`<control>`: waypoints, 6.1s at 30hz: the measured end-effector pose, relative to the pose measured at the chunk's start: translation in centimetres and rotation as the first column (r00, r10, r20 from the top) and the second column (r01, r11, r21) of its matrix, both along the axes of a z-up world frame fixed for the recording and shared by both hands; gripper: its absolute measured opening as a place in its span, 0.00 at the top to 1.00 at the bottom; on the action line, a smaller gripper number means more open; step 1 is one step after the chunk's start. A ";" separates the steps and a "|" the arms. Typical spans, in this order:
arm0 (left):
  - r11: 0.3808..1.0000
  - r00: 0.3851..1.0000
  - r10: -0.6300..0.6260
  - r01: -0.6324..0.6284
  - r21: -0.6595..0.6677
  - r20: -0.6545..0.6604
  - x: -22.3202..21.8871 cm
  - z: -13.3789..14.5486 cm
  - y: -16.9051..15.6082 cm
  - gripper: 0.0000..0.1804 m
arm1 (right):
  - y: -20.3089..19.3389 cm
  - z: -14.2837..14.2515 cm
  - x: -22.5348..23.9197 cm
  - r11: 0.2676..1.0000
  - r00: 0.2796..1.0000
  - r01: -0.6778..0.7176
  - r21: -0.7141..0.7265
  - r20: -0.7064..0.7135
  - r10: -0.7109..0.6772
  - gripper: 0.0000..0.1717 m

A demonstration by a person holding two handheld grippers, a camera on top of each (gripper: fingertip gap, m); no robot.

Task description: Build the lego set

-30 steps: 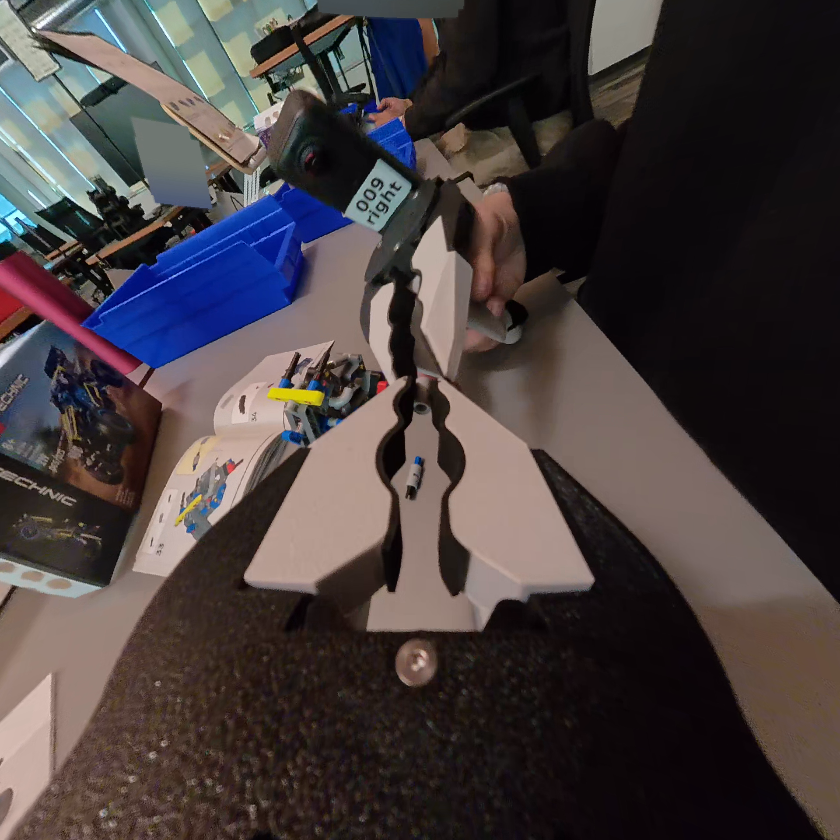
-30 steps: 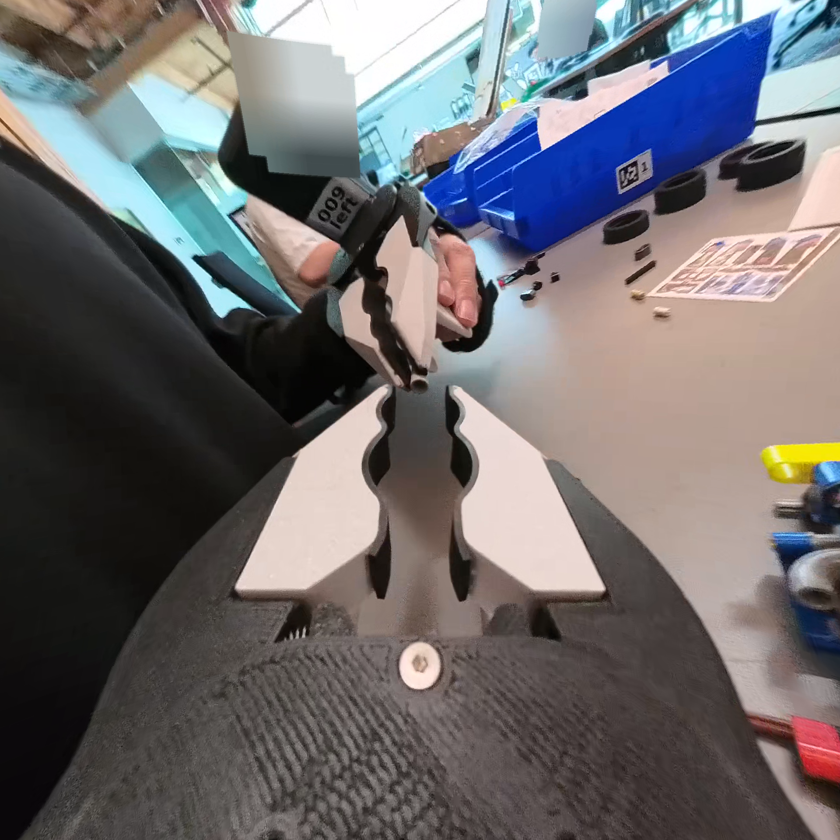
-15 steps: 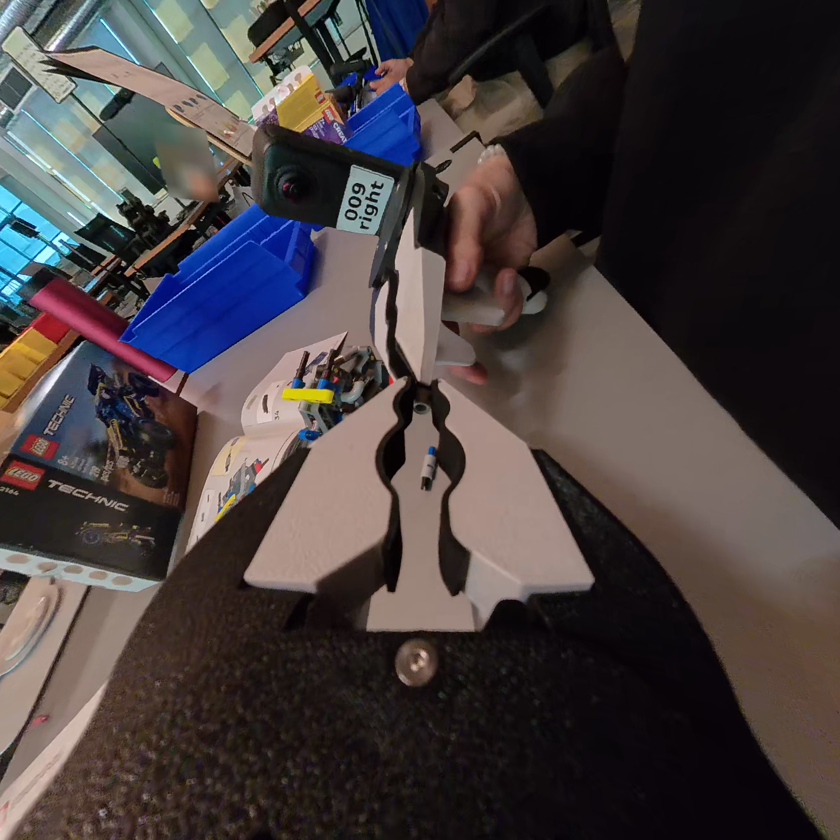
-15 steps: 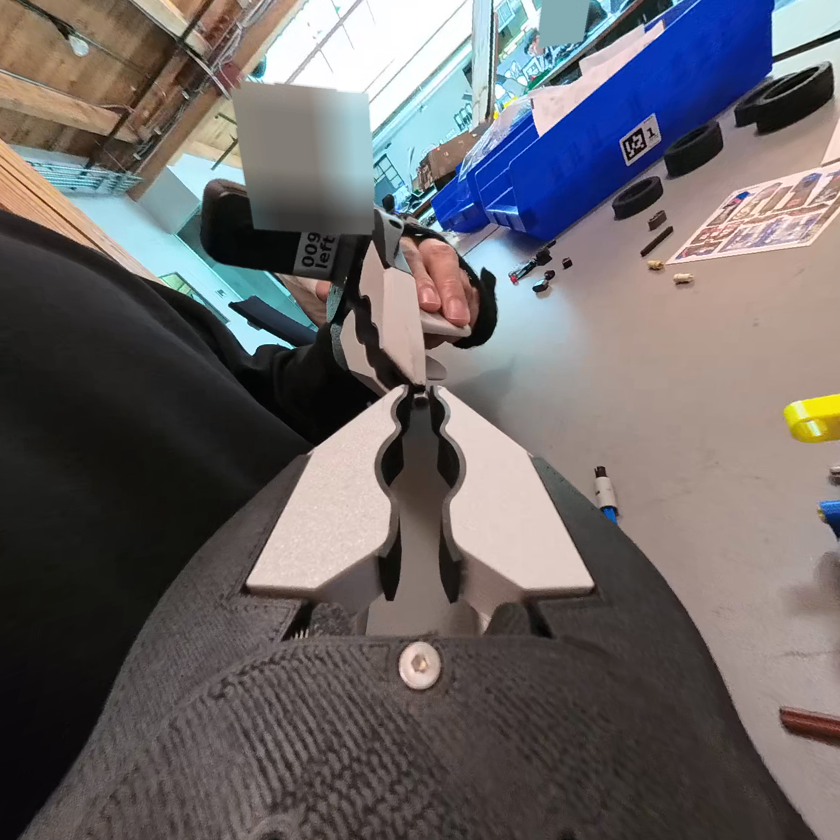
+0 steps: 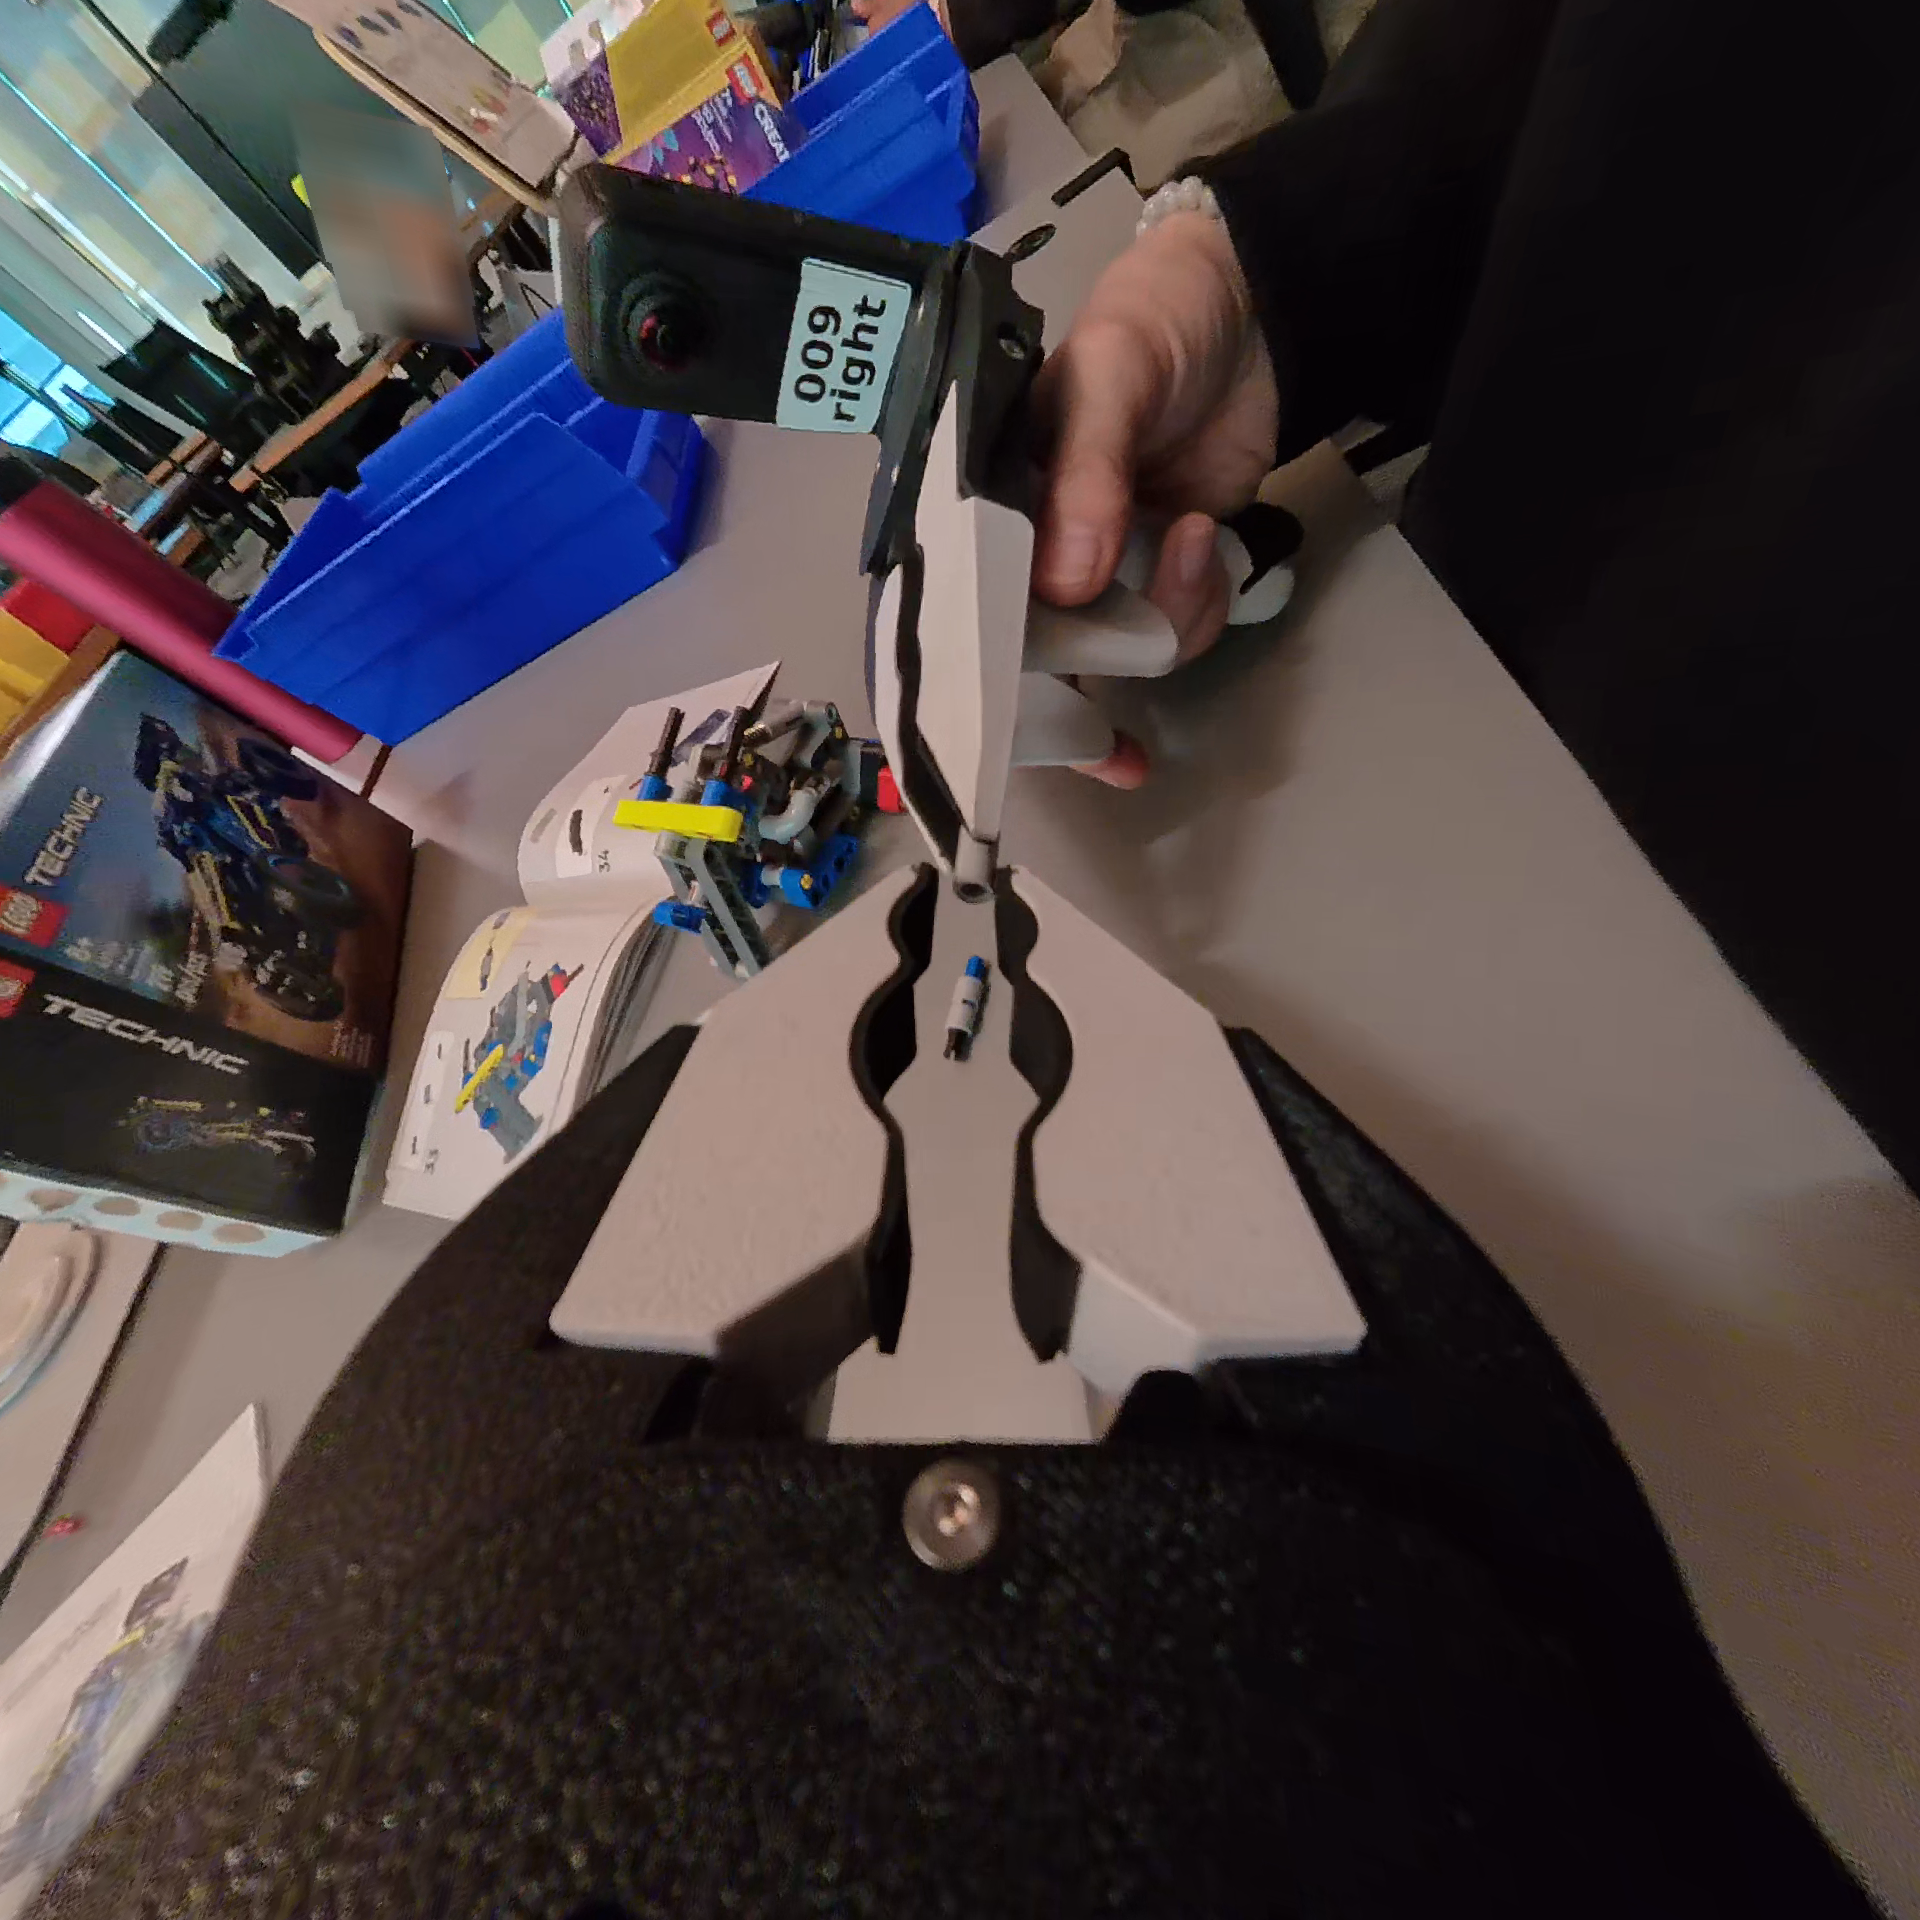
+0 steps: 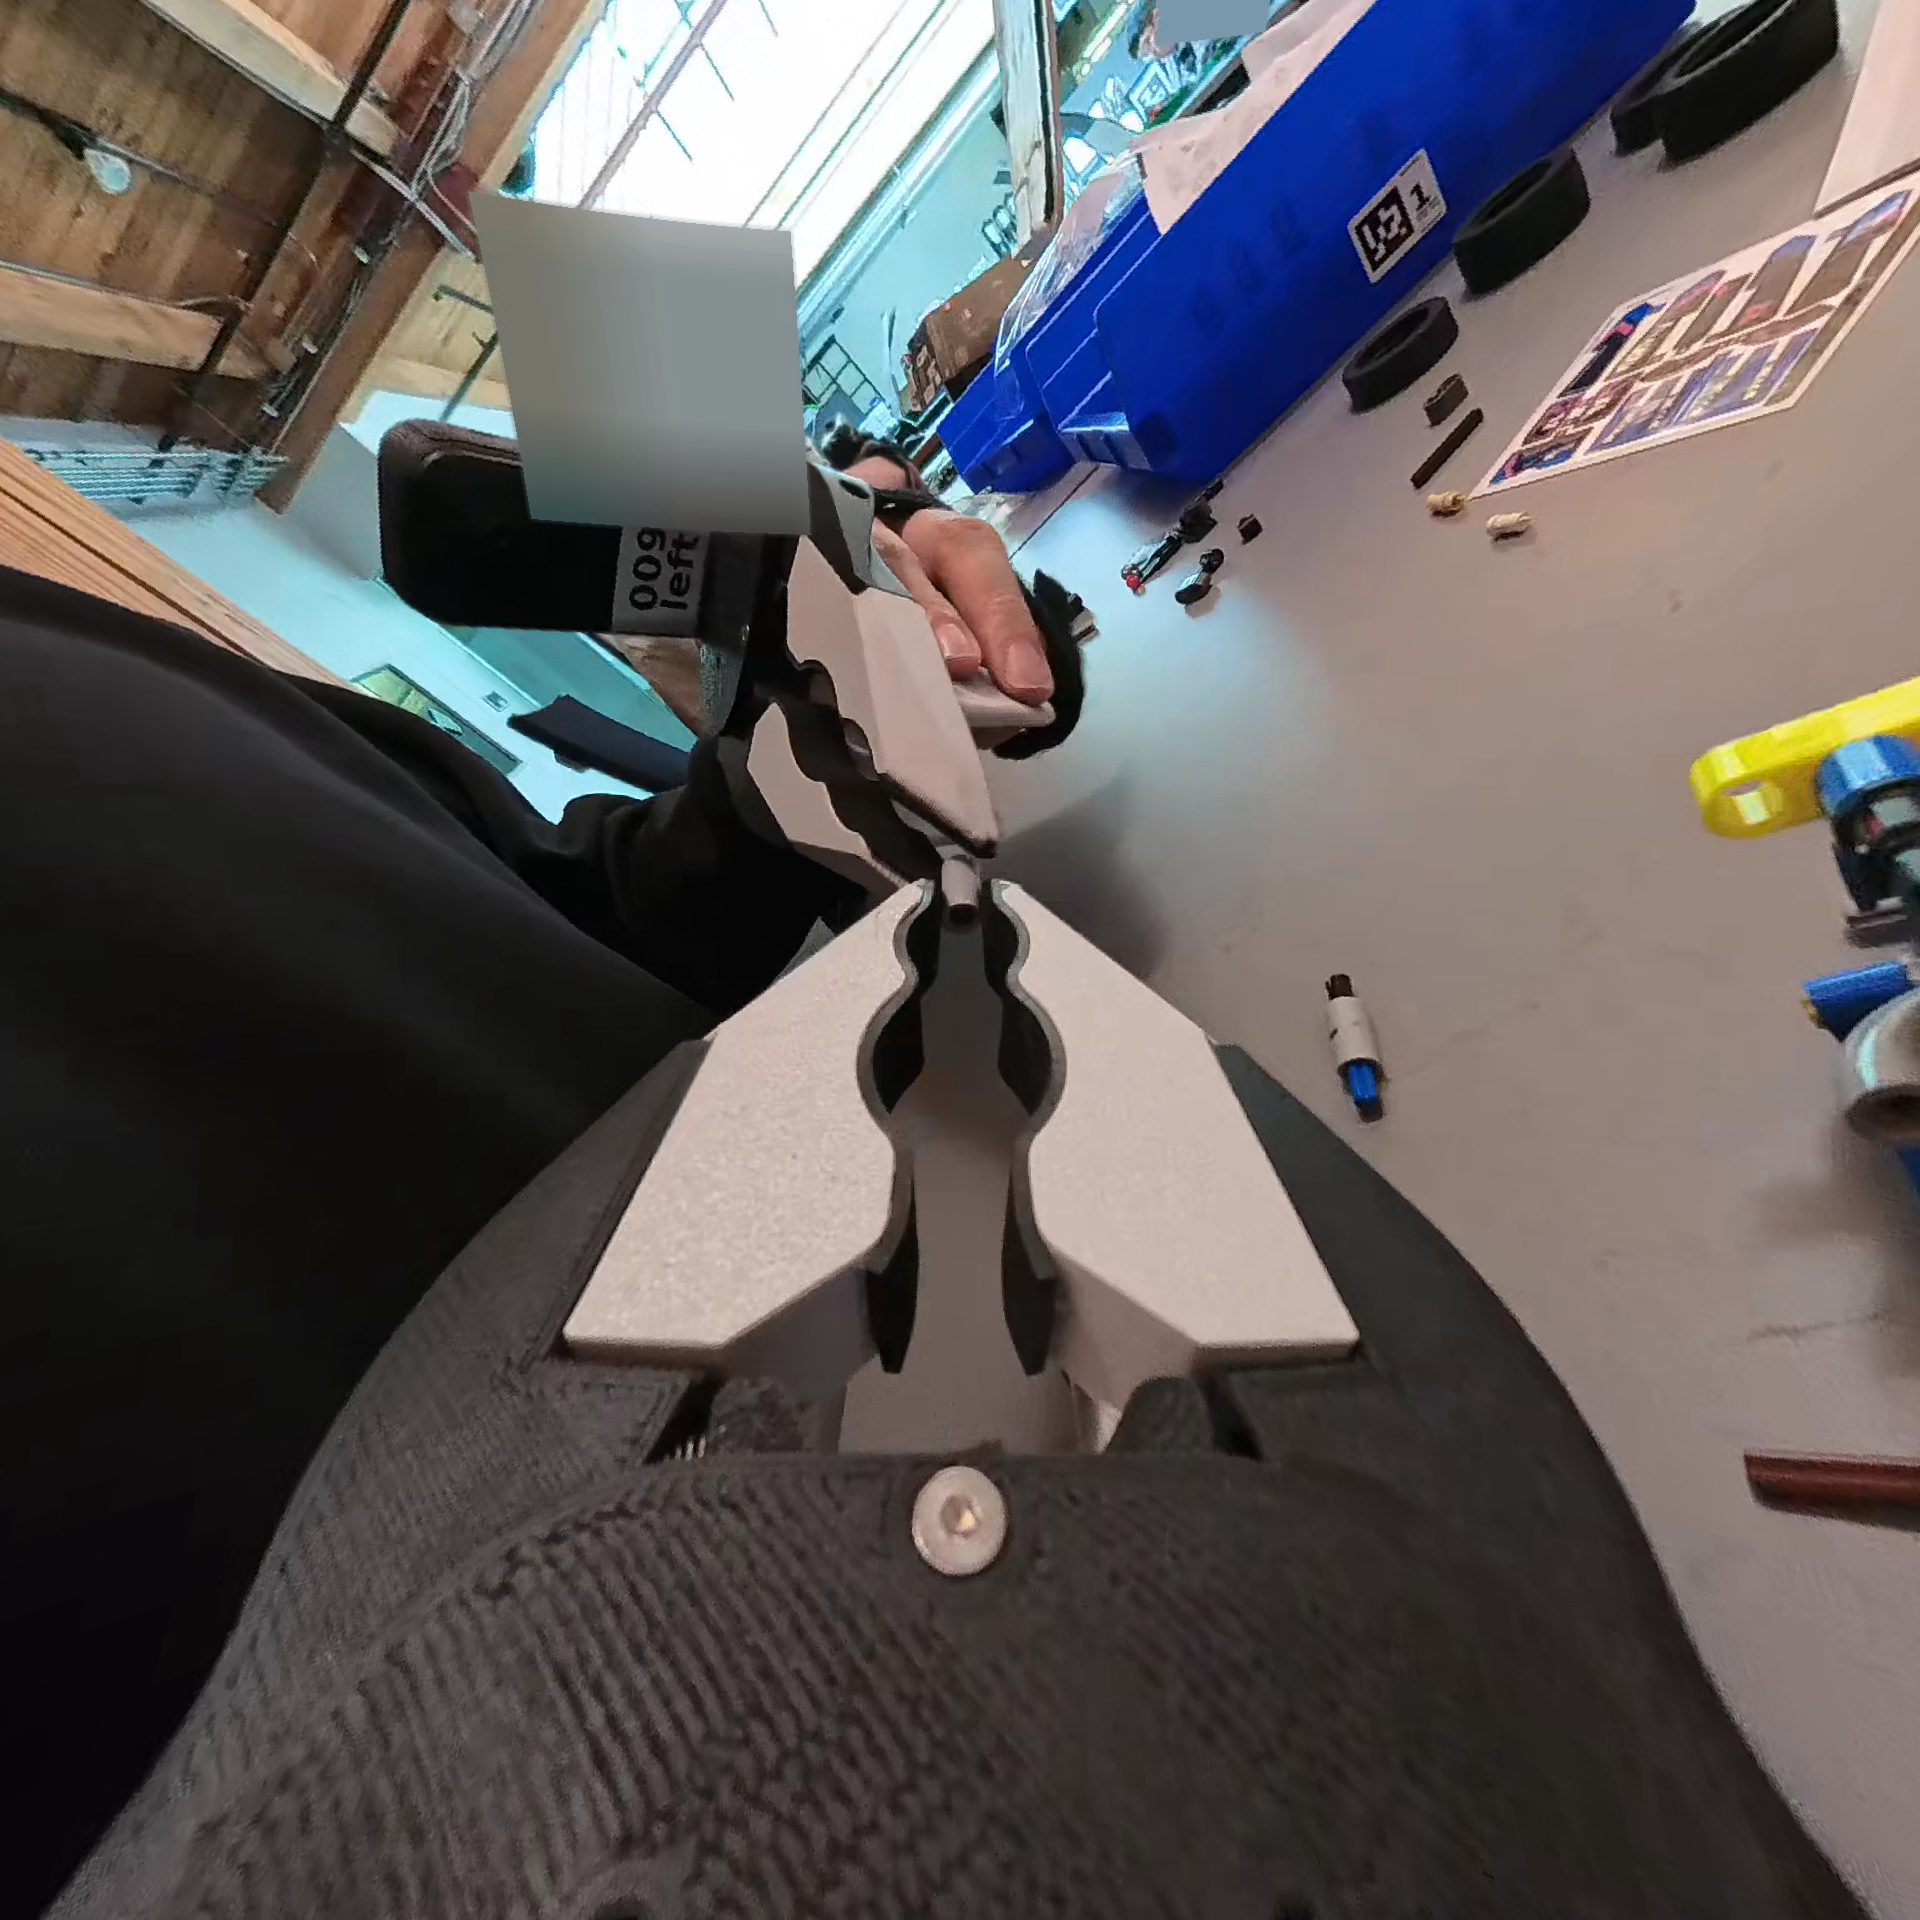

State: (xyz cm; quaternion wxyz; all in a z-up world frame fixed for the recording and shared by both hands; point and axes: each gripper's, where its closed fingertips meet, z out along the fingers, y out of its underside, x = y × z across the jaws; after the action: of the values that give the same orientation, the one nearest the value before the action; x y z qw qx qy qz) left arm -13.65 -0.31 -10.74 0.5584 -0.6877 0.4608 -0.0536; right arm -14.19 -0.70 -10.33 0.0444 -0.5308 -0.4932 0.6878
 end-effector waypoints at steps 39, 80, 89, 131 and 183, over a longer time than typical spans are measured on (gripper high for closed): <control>0.853 0.994 0.107 -0.103 -0.512 -0.021 -4.2 -7.3 1.9 0.97 | 4.0 -7.5 -0.5 0.522 0.979 0.017 0.853 0.091 -0.181 0.89; 0.869 0.998 -0.055 0.043 -0.493 -0.010 -3.4 -7.7 2.4 0.97 | 3.3 -7.8 -1.5 0.455 0.997 -0.078 0.887 0.082 0.012 0.97; 0.899 0.932 -0.172 0.016 -0.438 -0.319 -3.7 -7.7 2.8 0.98 | 3.4 -7.8 -1.6 0.371 0.994 -0.105 0.923 0.100 0.031 0.97; 0.905 0.919 0.311 -0.208 0.372 -0.242 -0.3 -0.1 5.3 0.97 | 4.7 0.3 -0.2 0.889 0.905 0.423 0.177 -0.043 -0.423 0.92; 0.936 0.995 0.028 -0.060 -0.346 -0.095 -0.9 -7.5 3.7 0.97 | 3.1 -6.5 -0.3 0.947 0.926 0.111 0.302 0.314 -0.208 0.93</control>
State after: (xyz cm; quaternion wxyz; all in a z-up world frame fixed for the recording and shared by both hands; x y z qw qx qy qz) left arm -14.54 3.35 -18.28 0.4078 -0.7875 0.4530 -0.0913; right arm -14.45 2.37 -16.80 0.0888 -0.6690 -0.5400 0.5029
